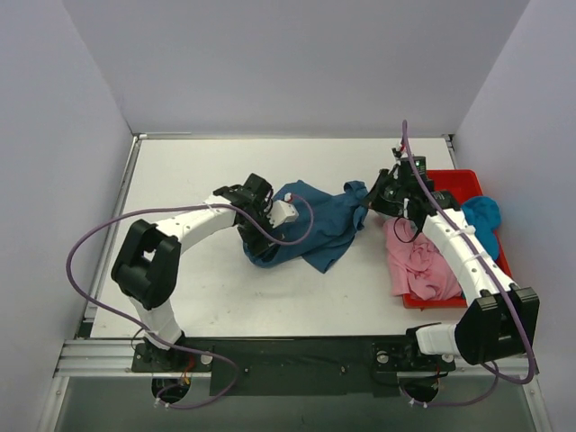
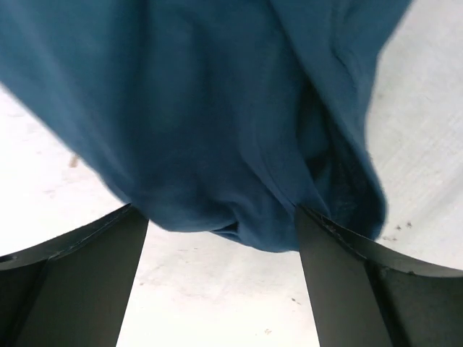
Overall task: Fold and stack the t-shirts
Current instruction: Flatten out the tshirt
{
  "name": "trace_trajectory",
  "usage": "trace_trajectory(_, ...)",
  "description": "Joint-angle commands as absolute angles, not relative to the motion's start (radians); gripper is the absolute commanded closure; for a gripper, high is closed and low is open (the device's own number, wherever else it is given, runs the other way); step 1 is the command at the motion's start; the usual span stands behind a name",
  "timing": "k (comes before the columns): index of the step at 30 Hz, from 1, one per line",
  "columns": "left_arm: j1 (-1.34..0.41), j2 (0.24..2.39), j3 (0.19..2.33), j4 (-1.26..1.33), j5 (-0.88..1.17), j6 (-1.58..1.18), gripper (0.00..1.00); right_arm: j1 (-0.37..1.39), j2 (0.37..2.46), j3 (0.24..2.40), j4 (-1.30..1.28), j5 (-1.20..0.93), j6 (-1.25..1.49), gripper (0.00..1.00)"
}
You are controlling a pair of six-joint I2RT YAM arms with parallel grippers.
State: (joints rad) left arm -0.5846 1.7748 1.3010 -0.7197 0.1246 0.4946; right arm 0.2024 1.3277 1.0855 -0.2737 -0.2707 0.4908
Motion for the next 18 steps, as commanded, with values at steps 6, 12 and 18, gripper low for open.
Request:
trace_trajectory(6,-0.626,1.635,1.213,-0.715,0.311,0.578,0.07,0.19,1.285,1.126,-0.284,-0.305,0.425,1.0)
trace_trajectory(12,-0.635,1.589,1.203,-0.787,0.379,0.583,0.08,0.192,1.276,1.146,-0.305,-0.307,0.41,1.0)
trace_trajectory(18,-0.733,1.629,1.16,-0.756,0.337,0.589,0.08,0.19,1.266,1.157,-0.318,-0.319,0.41,1.0)
